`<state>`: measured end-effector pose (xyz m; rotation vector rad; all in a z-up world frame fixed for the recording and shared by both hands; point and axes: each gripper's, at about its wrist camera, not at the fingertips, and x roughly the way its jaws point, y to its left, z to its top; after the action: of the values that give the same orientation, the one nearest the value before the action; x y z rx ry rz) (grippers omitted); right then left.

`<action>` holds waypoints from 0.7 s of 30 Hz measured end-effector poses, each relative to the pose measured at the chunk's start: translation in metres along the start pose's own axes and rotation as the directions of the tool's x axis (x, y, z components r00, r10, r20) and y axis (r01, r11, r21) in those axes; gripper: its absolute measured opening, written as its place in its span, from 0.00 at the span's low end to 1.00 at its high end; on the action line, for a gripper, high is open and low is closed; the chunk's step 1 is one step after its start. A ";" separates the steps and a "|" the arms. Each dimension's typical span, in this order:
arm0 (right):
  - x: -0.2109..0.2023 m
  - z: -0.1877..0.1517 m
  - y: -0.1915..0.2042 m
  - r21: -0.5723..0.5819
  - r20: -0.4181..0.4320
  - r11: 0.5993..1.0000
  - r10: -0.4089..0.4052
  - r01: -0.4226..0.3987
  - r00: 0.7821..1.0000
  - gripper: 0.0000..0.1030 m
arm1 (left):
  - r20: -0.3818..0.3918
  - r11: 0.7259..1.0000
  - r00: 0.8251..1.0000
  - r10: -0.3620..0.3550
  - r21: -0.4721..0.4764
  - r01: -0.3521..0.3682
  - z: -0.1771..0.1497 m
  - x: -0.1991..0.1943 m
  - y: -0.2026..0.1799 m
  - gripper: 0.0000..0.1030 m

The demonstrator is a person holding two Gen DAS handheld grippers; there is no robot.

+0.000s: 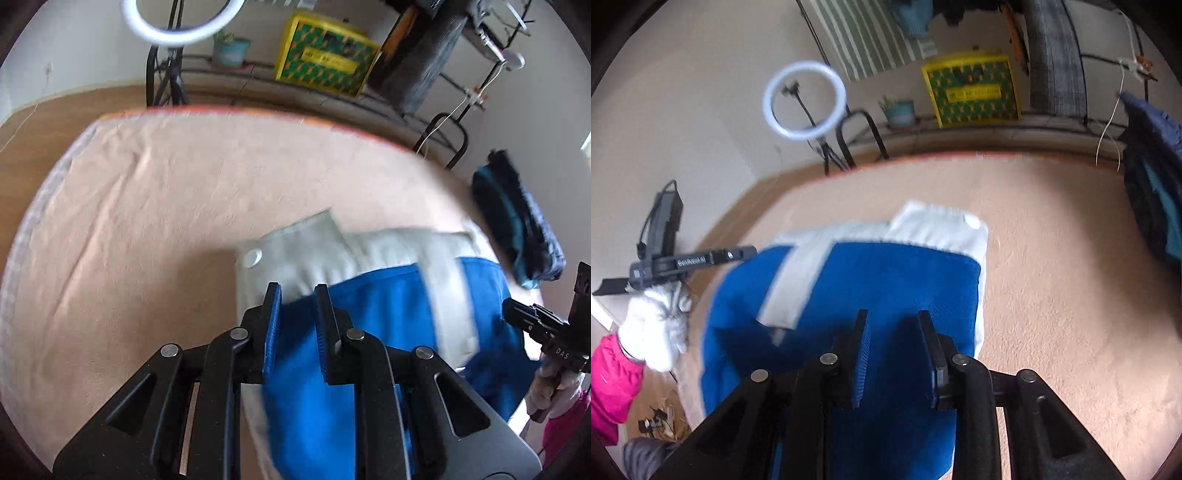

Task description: Fold large clothes

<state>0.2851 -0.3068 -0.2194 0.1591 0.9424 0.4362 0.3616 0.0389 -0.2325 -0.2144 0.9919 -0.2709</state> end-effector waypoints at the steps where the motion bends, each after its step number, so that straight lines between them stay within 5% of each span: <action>1: 0.003 -0.007 -0.001 0.000 -0.009 1.000 0.001 -0.001 1.000 0.26 | -0.015 1.000 1.000 -0.005 -0.006 0.005 -0.006 0.009 0.006 0.24; 6: 0.003 -0.014 -0.002 -0.053 -0.043 0.999 -0.003 0.001 0.999 0.25 | 0.009 0.998 1.000 0.003 0.058 -0.003 -0.023 0.015 0.008 0.25; 10: -0.012 0.002 0.007 -0.084 -0.025 0.996 0.000 -0.003 1.000 0.25 | 0.021 1.000 1.000 -0.019 0.015 0.019 -0.005 -0.009 0.006 0.25; 14: -0.017 0.030 0.029 -0.158 0.017 0.987 0.018 -0.015 1.000 0.25 | 0.033 0.993 0.996 -0.082 0.092 0.079 0.015 -0.023 -0.026 0.25; 21: 0.042 0.067 0.027 -0.130 -0.090 0.991 0.020 -0.032 0.996 0.28 | -0.070 0.979 0.996 -0.052 0.194 0.065 0.027 0.030 -0.063 0.25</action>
<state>0.3528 -0.2607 -0.2032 0.0322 0.9963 0.5313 0.3916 -0.0287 -0.2228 -0.0549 1.0165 -0.4293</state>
